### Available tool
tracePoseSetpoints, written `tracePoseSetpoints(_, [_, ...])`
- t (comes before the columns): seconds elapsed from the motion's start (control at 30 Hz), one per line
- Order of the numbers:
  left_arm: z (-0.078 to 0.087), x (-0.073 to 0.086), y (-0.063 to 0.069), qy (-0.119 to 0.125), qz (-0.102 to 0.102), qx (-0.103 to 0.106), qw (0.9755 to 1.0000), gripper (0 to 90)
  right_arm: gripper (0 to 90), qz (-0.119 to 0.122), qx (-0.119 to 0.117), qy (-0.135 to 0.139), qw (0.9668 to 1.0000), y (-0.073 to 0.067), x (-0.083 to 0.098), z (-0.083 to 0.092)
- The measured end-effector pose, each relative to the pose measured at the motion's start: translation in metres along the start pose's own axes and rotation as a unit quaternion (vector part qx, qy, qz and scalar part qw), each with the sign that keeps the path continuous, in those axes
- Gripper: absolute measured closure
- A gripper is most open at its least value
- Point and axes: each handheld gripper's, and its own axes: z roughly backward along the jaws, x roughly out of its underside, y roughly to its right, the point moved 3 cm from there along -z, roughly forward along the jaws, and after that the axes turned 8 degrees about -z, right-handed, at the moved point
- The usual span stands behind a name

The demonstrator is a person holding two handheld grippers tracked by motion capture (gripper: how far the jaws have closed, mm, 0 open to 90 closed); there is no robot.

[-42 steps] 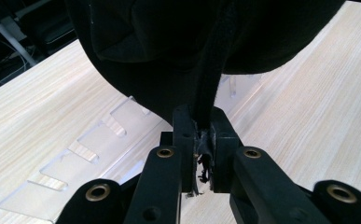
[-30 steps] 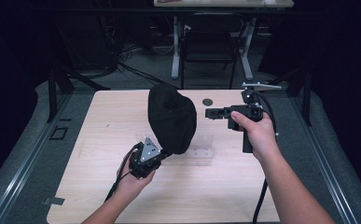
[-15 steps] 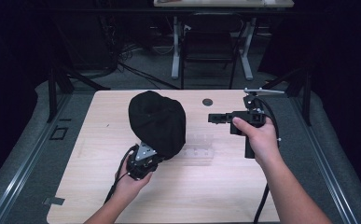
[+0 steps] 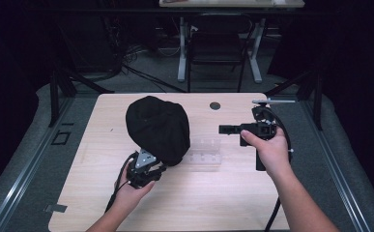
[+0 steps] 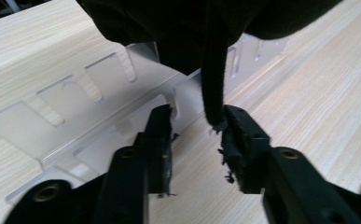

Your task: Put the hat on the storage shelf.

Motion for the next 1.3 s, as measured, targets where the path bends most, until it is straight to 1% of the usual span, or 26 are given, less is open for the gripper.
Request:
tracePoseSetpoints(0.03, [0.001, 0.001, 0.000, -0.005, 0.001, 0.000, 1.0000, 58.3, 65.5, 0.000, 0.001, 0.000, 1.0000, 0.001, 0.002, -0.001])
tracePoseSetpoints(0.07, [0.002, 0.002, -0.001, -0.005, 0.001, -0.004, 1.0000, 56.5, 65.3, 0.004, 0.005, -0.001, 1.0000, 0.001, 0.003, -0.001])
tracePoseSetpoints(0.1, [0.004, 0.003, -0.002, -0.008, -0.003, -0.005, 1.0000, 54.4, 64.9, 0.008, 0.013, -0.001, 0.9999, 0.003, 0.005, -0.002])
tracePoseSetpoints(0.17, [0.006, 0.005, -0.001, -0.004, 0.007, -0.005, 1.0000, 52.1, 64.1, 0.013, 0.024, 0.000, 0.9996, 0.005, 0.010, -0.003])
tracePoseSetpoints(0.2, [0.008, 0.006, -0.002, -0.004, 0.005, -0.009, 0.9999, 51.0, 63.9, 0.017, 0.035, -0.005, 0.9992, 0.007, 0.012, -0.004])
tracePoseSetpoints(0.23, [0.010, 0.006, -0.002, -0.003, 0.008, -0.013, 0.9999, 49.8, 63.5, 0.027, 0.049, -0.003, 0.9984, 0.007, 0.014, -0.005])
tracePoseSetpoints(0.27, [0.012, 0.007, -0.003, -0.006, 0.006, -0.012, 0.9999, 48.5, 63.2, 0.037, 0.063, -0.001, 0.9973, 0.007, 0.016, -0.005])
tracePoseSetpoints(0.3, [0.014, 0.008, -0.004, -0.005, 0.006, -0.013, 0.9999, 47.5, 63.0, 0.046, 0.069, 0.001, 0.9965, 0.007, 0.018, -0.005])
tracePoseSetpoints(0.37, [0.018, 0.011, -0.005, -0.006, 0.008, -0.014, 0.9999, 45.9, 62.6, 0.045, 0.063, 0.000, 0.9970, 0.007, 0.023, -0.006])
tracePoseSetpoints(0.4, [0.021, 0.013, -0.007, -0.010, 0.009, -0.014, 0.9998, 45.1, 62.3, 0.049, 0.066, 0.003, 0.9966, 0.008, 0.026, -0.006])
tracePoseSetpoints(0.5, [0.028, 0.021, -0.009, -0.012, 0.023, -0.012, 0.9996, 42.9, 61.1, 0.066, 0.091, 0.006, 0.9937, 0.011, 0.034, -0.007])
tracePoseSetpoints(0.53, [0.029, 0.022, -0.010, -0.011, 0.025, -0.013, 0.9995, 42.2, 60.9, 0.067, 0.088, 0.012, 0.9938, 0.013, 0.037, -0.007])
tracePoseSetpoints(0.57, [0.031, 0.024, -0.011, -0.014, 0.027, -0.013, 0.9995, 42.1, 60.8, 0.063, 0.084, 0.009, 0.9945, 0.014, 0.039, -0.008])
tracePoseSetpoints(0.6, [0.033, 0.026, -0.012, -0.019, 0.029, -0.012, 0.9993, 42.0, 60.8, 0.063, 0.086, 0.007, 0.9943, 0.016, 0.042, -0.009])
tracePoseSetpoints(0.63, [0.034, 0.028, -0.013, -0.022, 0.032, -0.011, 0.9992, 42.0, 60.7, 0.069, 0.092, 0.009, 0.9933, 0.019, 0.046, -0.009])
tracePoseSetpoints(0.7, [0.037, 0.031, -0.015, -0.021, 0.035, -0.015, 0.9990, 42.1, 60.6, 0.068, 0.093, 0.011, 0.9933, 0.023, 0.052, -0.012])
tracePoseSetpoints(0.73, [0.037, 0.033, -0.015, -0.017, 0.041, -0.016, 0.9989, 42.0, 60.3, 0.070, 0.097, 0.008, 0.9928, 0.025, 0.056, -0.013])
tracePoseSetpoints(0.77, [0.038, 0.035, -0.016, -0.015, 0.046, -0.015, 0.9987, 42.0, 60.1, 0.070, 0.099, 0.010, 0.9926, 0.027, 0.059, -0.013])
tracePoseSetpoints(0.83, [0.038, 0.039, -0.018, -0.008, 0.053, -0.019, 0.9984, 42.2, 60.0, 0.071, 0.104, 0.011, 0.9919, 0.031, 0.065, -0.015])
tracePoseSetpoints(0.93, [0.038, 0.044, -0.021, -0.005, 0.064, -0.019, 0.9978, 42.6, 59.5, 0.085, 0.115, 0.019, 0.9896, 0.036, 0.074, -0.017])
tracePoseSetpoints(1.0, [0.038, 0.046, -0.022, -0.004, 0.064, -0.019, 0.9977, 42.6, 59.1, 0.094, 0.127, 0.027, 0.9870, 0.039, 0.079, -0.018])
tracePoseSetpoints(1.07, [0.037, 0.047, -0.022, -0.002, 0.067, -0.019, 0.9976, 42.7, 58.8, 0.103, 0.132, 0.035, 0.9852, 0.043, 0.084, -0.019])
tracePoseSetpoints(1.1, [0.037, 0.048, -0.022, -0.005, 0.066, -0.018, 0.9976, 42.7, 58.9, 0.104, 0.139, 0.034, 0.9843, 0.045, 0.086, -0.019])
tracePoseSetpoints(1.17, [0.037, 0.049, -0.021, -0.005, 0.064, -0.019, 0.9978, 42.7, 58.9, 0.104, 0.141, 0.040, 0.9836, 0.050, 0.090, -0.020])
tracePoseSetpoints(1.2, [0.037, 0.050, -0.021, -0.004, 0.064, -0.019, 0.9978, 42.7, 58.7, 0.107, 0.148, 0.043, 0.9822, 0.053, 0.093, -0.020])
tracePoseSetpoints(1.3, [0.036, 0.051, -0.022, -0.002, 0.066, -0.022, 0.9976, 42.7, 57.7, 0.112, 0.154, 0.051, 0.9804, 0.058, 0.098, -0.020])
